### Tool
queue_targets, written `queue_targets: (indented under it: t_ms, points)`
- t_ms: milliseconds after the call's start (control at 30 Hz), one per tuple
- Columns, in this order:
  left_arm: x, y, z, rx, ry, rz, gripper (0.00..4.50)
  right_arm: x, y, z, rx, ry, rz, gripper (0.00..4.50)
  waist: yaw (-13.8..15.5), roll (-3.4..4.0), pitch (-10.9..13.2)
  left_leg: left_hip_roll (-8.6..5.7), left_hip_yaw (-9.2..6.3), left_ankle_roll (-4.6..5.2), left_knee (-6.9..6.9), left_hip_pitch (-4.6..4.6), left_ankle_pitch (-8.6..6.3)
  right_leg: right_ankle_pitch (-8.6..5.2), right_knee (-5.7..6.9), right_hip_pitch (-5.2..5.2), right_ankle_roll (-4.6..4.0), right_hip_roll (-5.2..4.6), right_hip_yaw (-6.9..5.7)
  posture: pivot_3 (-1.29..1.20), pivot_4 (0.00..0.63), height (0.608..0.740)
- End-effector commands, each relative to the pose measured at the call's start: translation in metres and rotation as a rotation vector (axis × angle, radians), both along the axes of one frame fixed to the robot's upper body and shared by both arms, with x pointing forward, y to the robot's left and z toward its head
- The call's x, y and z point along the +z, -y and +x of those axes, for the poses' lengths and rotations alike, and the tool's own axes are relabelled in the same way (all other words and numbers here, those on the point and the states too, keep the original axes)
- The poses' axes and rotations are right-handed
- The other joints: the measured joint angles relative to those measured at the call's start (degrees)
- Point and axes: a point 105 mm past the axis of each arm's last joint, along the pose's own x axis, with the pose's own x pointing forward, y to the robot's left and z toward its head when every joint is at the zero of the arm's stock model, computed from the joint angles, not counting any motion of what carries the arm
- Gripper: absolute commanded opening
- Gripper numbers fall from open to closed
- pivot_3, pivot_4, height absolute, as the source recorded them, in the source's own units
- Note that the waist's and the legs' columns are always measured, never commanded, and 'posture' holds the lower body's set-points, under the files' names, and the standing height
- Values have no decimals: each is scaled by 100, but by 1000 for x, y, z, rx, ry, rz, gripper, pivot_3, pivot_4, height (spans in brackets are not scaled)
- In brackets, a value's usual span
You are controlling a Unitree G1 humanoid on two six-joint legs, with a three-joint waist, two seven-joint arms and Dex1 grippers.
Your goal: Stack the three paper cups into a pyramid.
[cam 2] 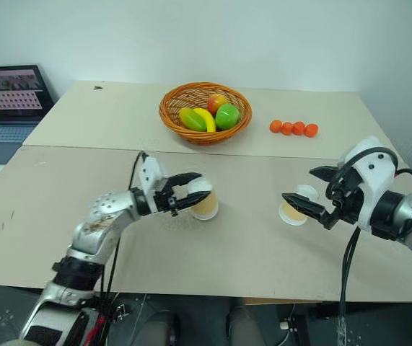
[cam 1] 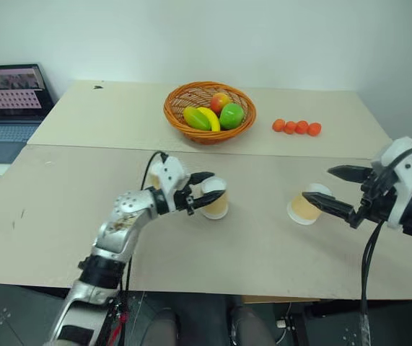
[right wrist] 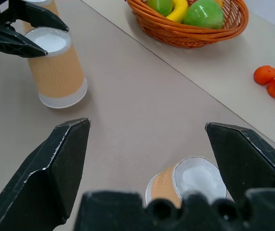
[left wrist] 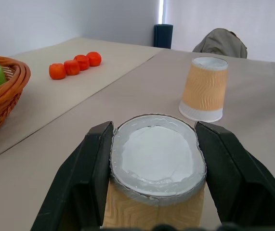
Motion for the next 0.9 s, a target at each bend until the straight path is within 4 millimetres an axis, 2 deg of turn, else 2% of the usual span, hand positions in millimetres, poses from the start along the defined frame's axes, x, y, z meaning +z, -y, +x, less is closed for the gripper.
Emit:
queue_targets:
  t_ms: [33, 133, 267, 333, 467, 800, 867, 900]
  points:
    - [9, 18, 0, -67, 74, 8, 2281, 11, -1, -8, -26, 63, -2, 4500, -19, 0, -1, -1, 0, 0, 0, 0, 0, 0, -1, 1, 0, 0, 0, 0, 150, 734]
    - [11, 32, 1, -109, 85, -3, 2281, 11, 0, -13, -48, 71, 2, 4500, -14, 1, -1, -2, 1, 0, -1, 0, 0, 0, 0, -1, 1, 0, 5, 0, 150, 734]
    - [11, 40, 0, -152, 82, -10, 2281, 10, 1, -17, -71, 76, 4, 4500, -18, 0, -1, -2, 1, 0, 0, 0, 0, -1, 0, -1, 4, 0, 5, 0, 150, 734]
    - [4, 47, -9, -203, 73, 6, 2281, 9, 2, -19, -84, 76, 5, 4500, -13, 1, -1, -2, 0, 0, -1, 0, 0, -1, 0, 1, 5, 0, 4, 0, 150, 734]
    - [-10, 51, -16, -236, 81, 42, 2281, 8, -1, -23, -97, 86, 13, 4500, -15, 1, -1, -3, 1, 0, 0, 0, 0, -1, -1, 1, 6, 0, 7, 0, 150, 734]
    - [-23, 49, -23, -260, 97, 91, 2281, 8, 1, -27, -124, 83, 12, 4500, -12, 2, -1, -3, 1, 2, 0, 2, 1, -5, 1, 1, 15, 0, 7, 0, 150, 734]
    - [-24, 50, -22, -256, 114, 104, 3266, 7, 0, -26, -124, 80, 13, 4500, -11, 2, -1, -3, 0, 2, 0, 1, 1, -5, 0, 2, 15, 0, 7, 0, 150, 734]
    - [-23, 50, -22, -253, 117, 104, 3619, 7, 0, -26, -124, 79, 14, 4500, -12, 2, -1, -3, 1, 2, 0, 2, 1, -5, 0, 3, 15, 0, 7, 0, 150, 734]
